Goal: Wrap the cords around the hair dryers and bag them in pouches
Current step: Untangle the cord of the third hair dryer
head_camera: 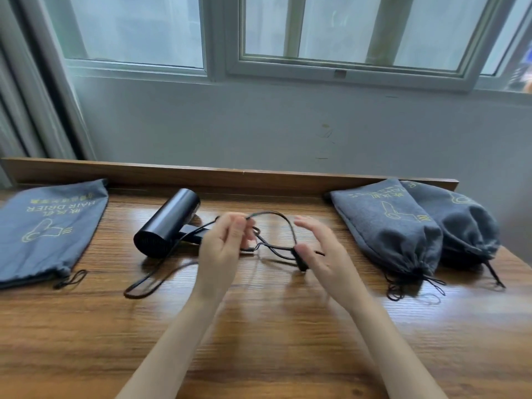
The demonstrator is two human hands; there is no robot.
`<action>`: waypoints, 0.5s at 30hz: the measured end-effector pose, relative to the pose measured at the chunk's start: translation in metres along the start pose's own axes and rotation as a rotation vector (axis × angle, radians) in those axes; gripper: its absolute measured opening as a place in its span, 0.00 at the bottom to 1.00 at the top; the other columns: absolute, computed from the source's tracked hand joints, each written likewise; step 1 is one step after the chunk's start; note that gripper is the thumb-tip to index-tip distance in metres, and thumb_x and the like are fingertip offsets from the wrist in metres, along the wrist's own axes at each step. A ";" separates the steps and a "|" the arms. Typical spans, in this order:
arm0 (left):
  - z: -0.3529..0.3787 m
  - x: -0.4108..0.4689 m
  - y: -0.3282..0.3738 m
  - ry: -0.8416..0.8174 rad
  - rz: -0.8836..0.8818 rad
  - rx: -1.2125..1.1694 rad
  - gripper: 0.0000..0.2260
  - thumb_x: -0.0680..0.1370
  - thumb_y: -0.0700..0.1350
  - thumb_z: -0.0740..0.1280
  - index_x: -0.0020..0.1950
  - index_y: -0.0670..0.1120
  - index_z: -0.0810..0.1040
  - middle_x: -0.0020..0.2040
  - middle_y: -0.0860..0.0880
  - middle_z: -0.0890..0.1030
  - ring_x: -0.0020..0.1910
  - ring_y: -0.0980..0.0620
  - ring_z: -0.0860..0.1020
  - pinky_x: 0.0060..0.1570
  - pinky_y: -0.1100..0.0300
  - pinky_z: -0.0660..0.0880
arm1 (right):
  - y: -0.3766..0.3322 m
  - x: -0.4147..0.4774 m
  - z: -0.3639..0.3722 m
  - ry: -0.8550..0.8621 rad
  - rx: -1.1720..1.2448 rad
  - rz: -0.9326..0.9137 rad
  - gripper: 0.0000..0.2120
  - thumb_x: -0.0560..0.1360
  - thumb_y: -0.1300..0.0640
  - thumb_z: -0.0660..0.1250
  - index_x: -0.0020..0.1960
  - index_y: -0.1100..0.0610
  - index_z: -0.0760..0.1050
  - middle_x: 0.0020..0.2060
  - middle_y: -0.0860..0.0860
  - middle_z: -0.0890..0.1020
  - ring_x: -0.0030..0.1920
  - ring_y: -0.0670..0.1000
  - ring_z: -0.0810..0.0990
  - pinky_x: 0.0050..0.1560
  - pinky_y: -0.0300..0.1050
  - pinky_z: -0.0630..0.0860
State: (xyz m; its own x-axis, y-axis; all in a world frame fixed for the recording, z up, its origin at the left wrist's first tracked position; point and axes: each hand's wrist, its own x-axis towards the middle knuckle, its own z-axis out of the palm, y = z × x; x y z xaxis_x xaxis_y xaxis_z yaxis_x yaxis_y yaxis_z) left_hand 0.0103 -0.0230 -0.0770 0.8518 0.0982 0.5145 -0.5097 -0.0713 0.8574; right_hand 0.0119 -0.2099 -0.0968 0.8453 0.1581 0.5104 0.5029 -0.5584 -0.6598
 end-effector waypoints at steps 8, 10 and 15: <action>-0.003 -0.010 0.041 -0.291 0.265 0.542 0.08 0.77 0.47 0.62 0.55 0.51 0.78 0.47 0.58 0.79 0.47 0.59 0.76 0.48 0.61 0.74 | -0.021 0.016 -0.005 0.174 0.242 0.044 0.12 0.81 0.61 0.55 0.44 0.53 0.74 0.29 0.45 0.76 0.33 0.44 0.74 0.40 0.37 0.73; -0.025 0.001 0.065 -0.068 0.321 0.810 0.12 0.76 0.44 0.65 0.60 0.49 0.77 0.53 0.53 0.79 0.52 0.51 0.76 0.50 0.55 0.73 | -0.028 0.022 -0.024 0.229 0.452 0.094 0.13 0.81 0.60 0.53 0.44 0.55 0.74 0.28 0.46 0.76 0.32 0.44 0.75 0.40 0.38 0.76; -0.089 0.057 0.065 -0.043 -0.120 1.232 0.12 0.78 0.47 0.60 0.59 0.45 0.74 0.56 0.44 0.78 0.56 0.41 0.75 0.53 0.51 0.72 | -0.033 0.043 -0.083 0.553 0.912 0.289 0.14 0.82 0.58 0.51 0.45 0.55 0.74 0.24 0.44 0.77 0.24 0.40 0.74 0.30 0.33 0.76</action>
State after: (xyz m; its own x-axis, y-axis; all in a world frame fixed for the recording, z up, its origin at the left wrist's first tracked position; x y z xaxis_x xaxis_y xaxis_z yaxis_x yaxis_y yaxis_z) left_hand 0.0146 0.0667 0.0091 0.9002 0.1379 0.4130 0.0058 -0.9522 0.3054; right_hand 0.0165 -0.2522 -0.0070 0.8696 -0.3943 0.2973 0.4361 0.3307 -0.8369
